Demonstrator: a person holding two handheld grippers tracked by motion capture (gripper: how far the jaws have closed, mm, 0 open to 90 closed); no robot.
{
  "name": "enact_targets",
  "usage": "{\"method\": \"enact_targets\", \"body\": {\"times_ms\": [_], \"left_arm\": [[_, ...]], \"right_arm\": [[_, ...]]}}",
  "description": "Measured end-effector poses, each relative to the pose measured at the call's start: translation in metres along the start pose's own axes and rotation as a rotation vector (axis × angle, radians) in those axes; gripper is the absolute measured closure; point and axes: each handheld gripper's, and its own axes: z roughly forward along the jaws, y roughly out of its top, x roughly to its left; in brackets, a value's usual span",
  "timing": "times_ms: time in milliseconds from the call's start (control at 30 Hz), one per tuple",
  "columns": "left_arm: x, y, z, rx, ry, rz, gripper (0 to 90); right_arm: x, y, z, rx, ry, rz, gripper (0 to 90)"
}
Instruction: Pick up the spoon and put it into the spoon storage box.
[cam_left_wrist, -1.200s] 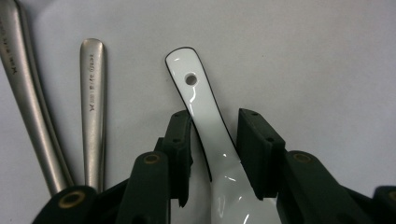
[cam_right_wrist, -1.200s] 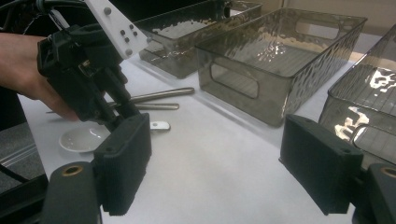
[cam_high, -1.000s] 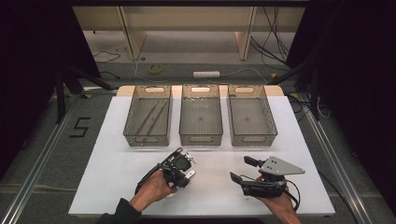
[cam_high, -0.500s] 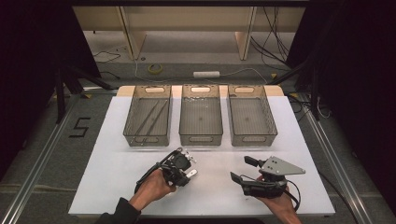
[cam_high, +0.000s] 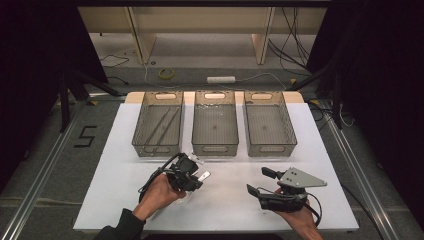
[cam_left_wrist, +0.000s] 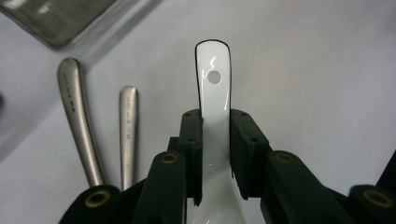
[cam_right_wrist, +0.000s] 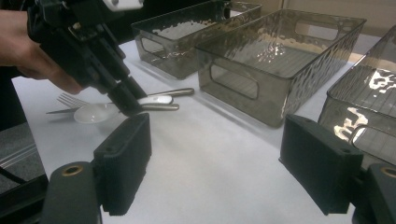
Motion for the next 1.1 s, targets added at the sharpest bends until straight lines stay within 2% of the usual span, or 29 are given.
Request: {"method": "enact_targets", "body": {"times_ms": [233,367,633,867,1100], "left_arm": [[0.006,0.007,-0.013,-0.074,-0.045,-0.025,75.2],[0.011,0.013,-0.023,-0.137,-0.042,-0.039,75.2],[0.026,0.027,-0.04,-0.224,-0.043,-0.071,75.2],[0.038,0.033,-0.045,-0.266,-0.022,-0.095,75.2],[0.05,0.045,-0.044,-0.312,-0.013,-0.122,75.2]], "right_arm": [[0.0,0.0,0.0,0.0,0.0,0.001,25.6],[0.0,0.0,0.0,0.0,0.0,0.003,25.6],[-0.001,-0.001,0.0,0.004,-0.004,0.008,25.6],[-0.002,-0.001,0.001,0.004,-0.006,0.014,25.6],[-0.003,-0.002,0.001,0.004,-0.007,0.016,25.6]]}}
